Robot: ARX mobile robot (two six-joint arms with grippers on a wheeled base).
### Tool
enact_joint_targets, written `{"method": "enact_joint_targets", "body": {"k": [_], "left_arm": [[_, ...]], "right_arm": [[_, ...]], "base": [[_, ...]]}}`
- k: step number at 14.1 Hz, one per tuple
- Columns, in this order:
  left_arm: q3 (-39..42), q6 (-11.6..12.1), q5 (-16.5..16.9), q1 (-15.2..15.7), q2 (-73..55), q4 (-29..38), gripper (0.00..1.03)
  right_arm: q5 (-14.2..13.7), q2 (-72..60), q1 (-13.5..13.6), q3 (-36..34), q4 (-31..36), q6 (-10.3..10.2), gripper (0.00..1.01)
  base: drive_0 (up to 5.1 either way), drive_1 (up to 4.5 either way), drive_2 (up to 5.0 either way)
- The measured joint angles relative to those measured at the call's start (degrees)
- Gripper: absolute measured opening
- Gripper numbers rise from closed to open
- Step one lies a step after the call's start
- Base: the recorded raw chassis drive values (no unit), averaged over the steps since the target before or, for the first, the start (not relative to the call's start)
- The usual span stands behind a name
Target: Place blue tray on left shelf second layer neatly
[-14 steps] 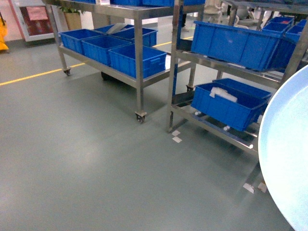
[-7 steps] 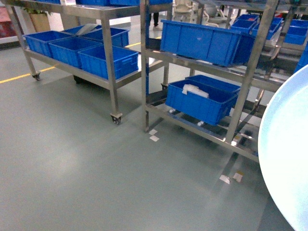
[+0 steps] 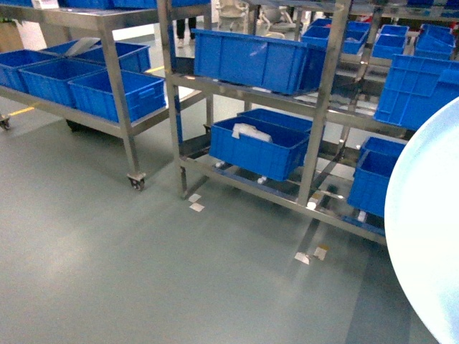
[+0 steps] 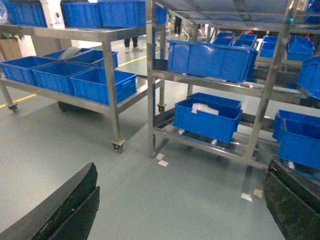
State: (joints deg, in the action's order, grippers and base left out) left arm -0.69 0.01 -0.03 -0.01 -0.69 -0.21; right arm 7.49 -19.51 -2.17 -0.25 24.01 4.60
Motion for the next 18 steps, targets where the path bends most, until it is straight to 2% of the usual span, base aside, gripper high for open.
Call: {"method": "enact_joint_targets", "body": {"k": [18], "left_arm": [[0.0,0.0,0.0,0.0,0.0,0.0,0.98]], "right_arm": [[0.0,0.0,0.0,0.0,0.0,0.0,0.02]], "base": [[-1.6,-1.58,-1.6]]}}
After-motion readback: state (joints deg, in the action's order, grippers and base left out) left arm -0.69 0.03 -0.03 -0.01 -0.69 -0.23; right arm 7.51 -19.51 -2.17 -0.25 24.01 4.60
